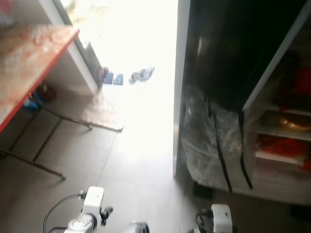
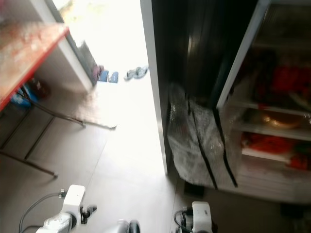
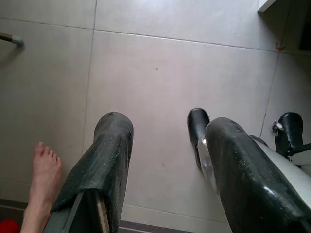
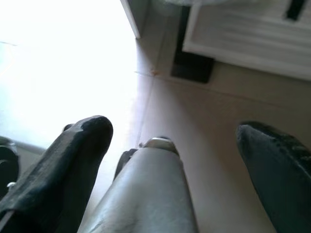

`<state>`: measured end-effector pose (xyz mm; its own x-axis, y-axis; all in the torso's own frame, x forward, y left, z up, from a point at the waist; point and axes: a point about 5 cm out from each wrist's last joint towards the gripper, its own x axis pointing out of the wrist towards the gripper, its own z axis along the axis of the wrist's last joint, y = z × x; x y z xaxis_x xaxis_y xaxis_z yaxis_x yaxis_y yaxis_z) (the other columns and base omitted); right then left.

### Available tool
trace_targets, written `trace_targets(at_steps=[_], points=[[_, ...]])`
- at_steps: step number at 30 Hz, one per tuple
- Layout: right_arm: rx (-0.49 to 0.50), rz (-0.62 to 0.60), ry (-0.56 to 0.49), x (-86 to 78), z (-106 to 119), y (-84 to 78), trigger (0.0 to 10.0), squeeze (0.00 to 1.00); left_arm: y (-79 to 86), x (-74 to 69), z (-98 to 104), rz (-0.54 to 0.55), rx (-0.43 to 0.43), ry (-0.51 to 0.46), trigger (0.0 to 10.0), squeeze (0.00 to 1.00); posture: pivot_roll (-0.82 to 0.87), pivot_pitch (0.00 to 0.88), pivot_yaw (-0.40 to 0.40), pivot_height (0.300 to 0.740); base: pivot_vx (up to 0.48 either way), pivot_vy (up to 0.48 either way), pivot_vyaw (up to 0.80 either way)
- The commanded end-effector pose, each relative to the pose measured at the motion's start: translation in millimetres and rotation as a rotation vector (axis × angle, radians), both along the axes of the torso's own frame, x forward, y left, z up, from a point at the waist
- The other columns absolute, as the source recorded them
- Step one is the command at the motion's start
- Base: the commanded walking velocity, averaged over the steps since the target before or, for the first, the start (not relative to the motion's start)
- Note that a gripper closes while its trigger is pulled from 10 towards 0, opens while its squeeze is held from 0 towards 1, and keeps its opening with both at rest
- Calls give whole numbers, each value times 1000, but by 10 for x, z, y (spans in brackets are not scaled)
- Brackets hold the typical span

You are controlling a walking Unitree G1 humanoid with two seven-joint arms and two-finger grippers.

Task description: Restocking fridge

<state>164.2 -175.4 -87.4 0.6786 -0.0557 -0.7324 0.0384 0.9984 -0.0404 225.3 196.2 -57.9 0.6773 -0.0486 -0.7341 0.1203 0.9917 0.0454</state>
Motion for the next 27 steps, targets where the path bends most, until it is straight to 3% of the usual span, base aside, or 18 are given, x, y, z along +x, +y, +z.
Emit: trace_targets(at_steps=[1, 16, 27], points=[[13, -3, 109, -268, -125, 28, 10000, 0, -18, -108, -74, -14, 6, 51, 10000, 0, -98, 200, 107, 740, 0, 330, 0], [4, -20, 129, -286, -136, 12, 10000, 0, -28, -132, -90, -23, 6, 61, 10000, 0, -108, 152, 111, 740, 0, 323, 0], [1, -21, 154, -317, -149, -30, 10000, 0, -59, -146, -101, -22, -30, 69, 10000, 0, -110, 100, 95, 740, 0, 0, -731]])
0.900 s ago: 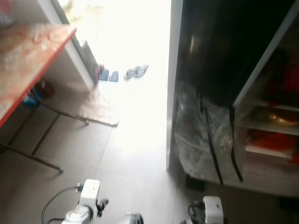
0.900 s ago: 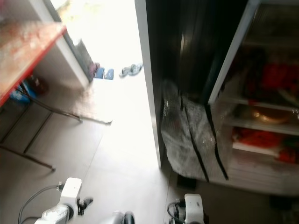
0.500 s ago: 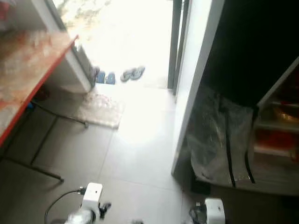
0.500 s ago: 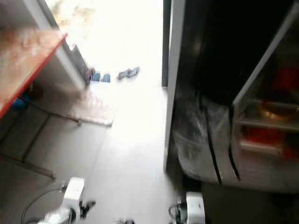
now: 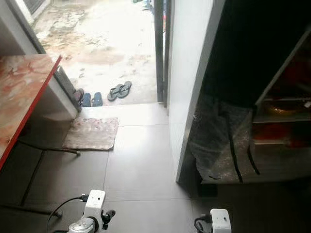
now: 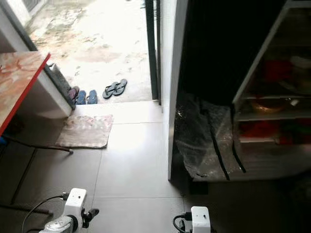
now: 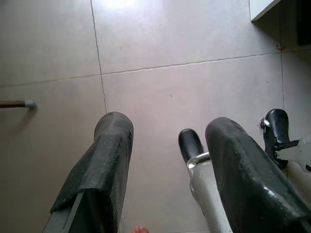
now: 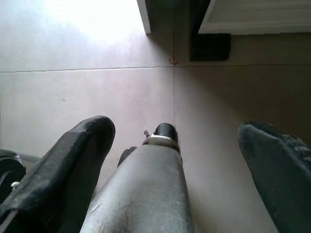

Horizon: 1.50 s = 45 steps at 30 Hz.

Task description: Restocking fridge

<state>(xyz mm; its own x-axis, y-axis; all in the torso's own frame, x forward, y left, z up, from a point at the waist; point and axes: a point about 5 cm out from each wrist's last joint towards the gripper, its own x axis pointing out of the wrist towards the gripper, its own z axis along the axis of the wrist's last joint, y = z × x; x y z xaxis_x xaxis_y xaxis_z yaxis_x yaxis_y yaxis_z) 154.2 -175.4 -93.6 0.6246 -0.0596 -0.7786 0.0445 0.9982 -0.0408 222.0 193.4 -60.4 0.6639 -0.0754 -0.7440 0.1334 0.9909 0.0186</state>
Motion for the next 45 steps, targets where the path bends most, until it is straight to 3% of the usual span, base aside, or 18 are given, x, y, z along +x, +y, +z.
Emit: trace_targets(at_steps=[1, 10, 14, 17, 21, 27, 29, 30, 37, 40, 45], points=[[-4, -10, 86, -223, -89, -39, 10000, 0, -37, -113, -79, -9, -5, 54, 10000, 0, -109, 95, 90, 740, 0, 0, -763], [-57, 21, 98, -258, -78, -218, 10000, 0, -253, 28, -21, 17, -74, 17, 10000, 0, -97, 89, 12, 740, 0, 0, -765], [-57, 21, 98, -258, -78, -218, 10000, 0, -253, 28, -21, 17, -74, 17, 10000, 0, -97, 89, 12, 740, 0, 0, -769], [-76, -11, 83, -322, -49, -443, 10000, 0, -314, 80, 4, 40, -86, 9, 10000, 0, -98, 93, -3, 740, 0, 0, -767], [-87, -43, 94, -468, -26, -690, 10000, 0, -286, 45, -18, 56, -81, 22, 10000, 0, -99, 102, 3, 740, 0, 0, -747], [-86, -75, 109, -614, -11, -848, 10000, 0, -216, 27, -23, 61, -67, 23, 10000, 0, -95, 120, 20, 740, 0, 237, -114], [-85, -79, 118, -671, -22, -850, 10000, 0, -195, 23, -24, 59, -59, 24, 10000, 0, -94, 125, 23, 740, 0, 300, 0], [-78, -92, 132, -786, -43, -843, 10000, 0, -149, 12, -27, 59, -42, 28, 10000, 0, -92, 133, 32, 740, 0, 285, 0], [-18, -191, 133, -953, -112, -673, 10000, 0, 27, -73, -55, 66, 13, 49, 10000, 0, -87, 156, 66, 740, 0, 120, 0], [-7, -173, 140, -865, -147, -503, 10000, 0, 99, -124, -72, 68, 28, 63, 10000, 0, -89, 158, 85, 740, 0, 0, 0], [0, -196, 146, -903, -161, -468, 10000, 0, 135, -156, -81, 50, 40, 69, 10000, 0, -90, 152, 98, 740, 0, 295, 0]])
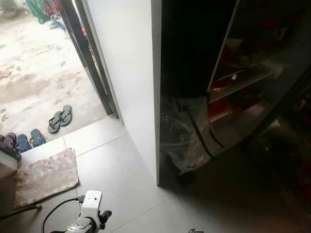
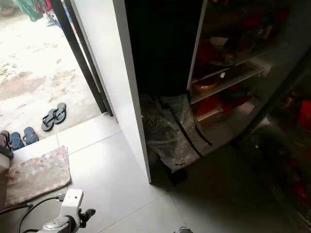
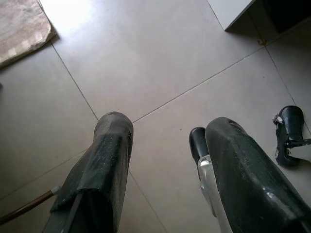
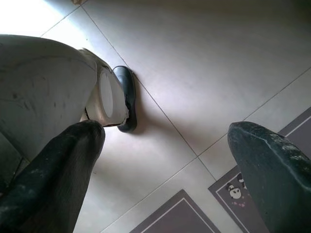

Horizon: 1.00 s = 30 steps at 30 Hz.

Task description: Restocking fridge

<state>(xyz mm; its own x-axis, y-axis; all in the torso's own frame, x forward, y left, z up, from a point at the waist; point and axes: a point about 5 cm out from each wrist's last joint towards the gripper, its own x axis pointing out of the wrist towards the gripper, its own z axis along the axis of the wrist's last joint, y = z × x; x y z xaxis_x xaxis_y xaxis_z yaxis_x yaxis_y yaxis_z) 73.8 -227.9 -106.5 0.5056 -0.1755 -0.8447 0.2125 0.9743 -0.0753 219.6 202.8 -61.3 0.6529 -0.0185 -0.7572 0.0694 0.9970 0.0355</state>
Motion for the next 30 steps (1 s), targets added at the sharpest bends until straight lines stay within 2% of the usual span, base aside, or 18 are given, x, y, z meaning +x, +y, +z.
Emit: trace_targets(at_steps=[1, 5, 14, 19, 30], points=[[21, -28, 26, -118, -32, 51, 10000, 0, 42, -132, -72, -19, 21, 49, 10000, 0, -90, 152, 98, 740, 0, 296, 0], [18, -41, 41, -194, -40, 39, 10000, 0, 20, -121, -67, -54, 30, 44, 10000, 0, -91, 145, 103, 740, 0, 74, -195], [14, -47, 23, -144, -13, -50, 10000, 0, 13, -85, -45, -63, 24, 29, 10000, 0, -83, 152, 111, 740, 0, 0, -767], [12, -61, 10, -145, -3, -77, 10000, 0, 27, -69, -32, -63, 27, 23, 10000, 0, -82, 159, 114, 740, 0, 0, -468], [-8, -124, -7, -186, 11, -136, 10000, 0, 19, -64, -30, -64, 22, 21, 10000, 0, -85, 172, 120, 740, 0, 0, 0]])
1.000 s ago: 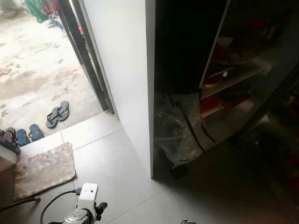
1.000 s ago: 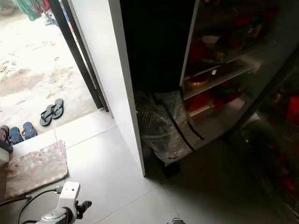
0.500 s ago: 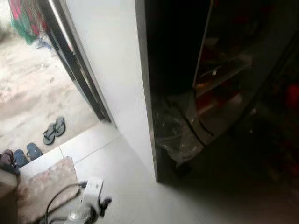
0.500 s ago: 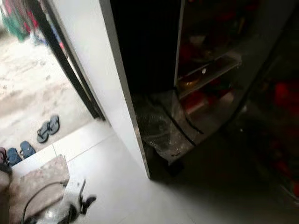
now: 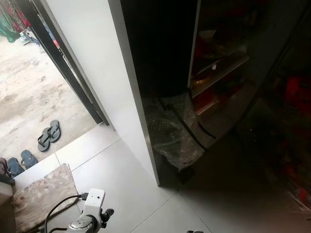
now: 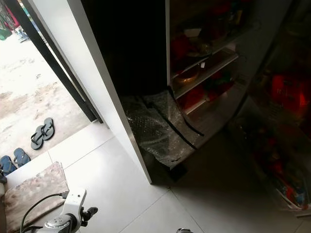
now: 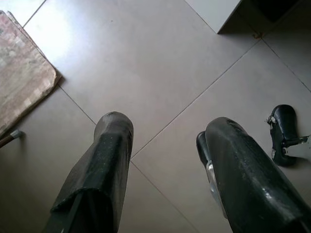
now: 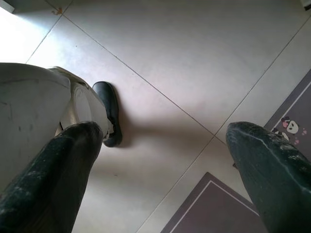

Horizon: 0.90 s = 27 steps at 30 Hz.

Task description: Restocking fridge

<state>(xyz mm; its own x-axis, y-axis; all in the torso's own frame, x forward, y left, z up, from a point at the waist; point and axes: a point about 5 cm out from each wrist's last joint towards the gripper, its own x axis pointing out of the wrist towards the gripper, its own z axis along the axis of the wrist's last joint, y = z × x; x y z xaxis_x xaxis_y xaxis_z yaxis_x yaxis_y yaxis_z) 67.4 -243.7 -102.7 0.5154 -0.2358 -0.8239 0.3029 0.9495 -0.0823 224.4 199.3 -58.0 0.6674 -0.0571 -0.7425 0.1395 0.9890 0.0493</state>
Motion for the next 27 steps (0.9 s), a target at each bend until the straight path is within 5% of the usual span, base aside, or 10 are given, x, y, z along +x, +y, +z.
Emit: trace_targets(at_steps=[1, 13, 17, 22, 27], points=[[10, -33, 28, -123, -27, 22, 10000, 0, 53, -113, -63, 8, 12, 43, 10000, 0, -85, 174, 120, 740, 0, 0, 0], [29, 22, 37, -91, -40, 84, 10000, 0, 62, -124, -75, 112, -54, 55, 10000, 0, -88, 180, 99, 740, 0, 0, 0], [9, 152, 12, 331, -11, 244, 10000, 0, 64, -157, -101, 158, -46, 76, 10000, 0, -92, 151, 44, 740, 0, 0, 0], [-5, 246, 4, 465, 26, 229, 10000, 0, 26, -168, -114, 186, -61, 73, 10000, 0, -72, 136, 28, 740, 0, 0, 0], [-37, 375, -52, 1022, 178, 373, 10000, 0, 48, -152, -100, 182, -58, 61, 10000, 0, -51, 126, 29, 740, 0, 0, 0]])
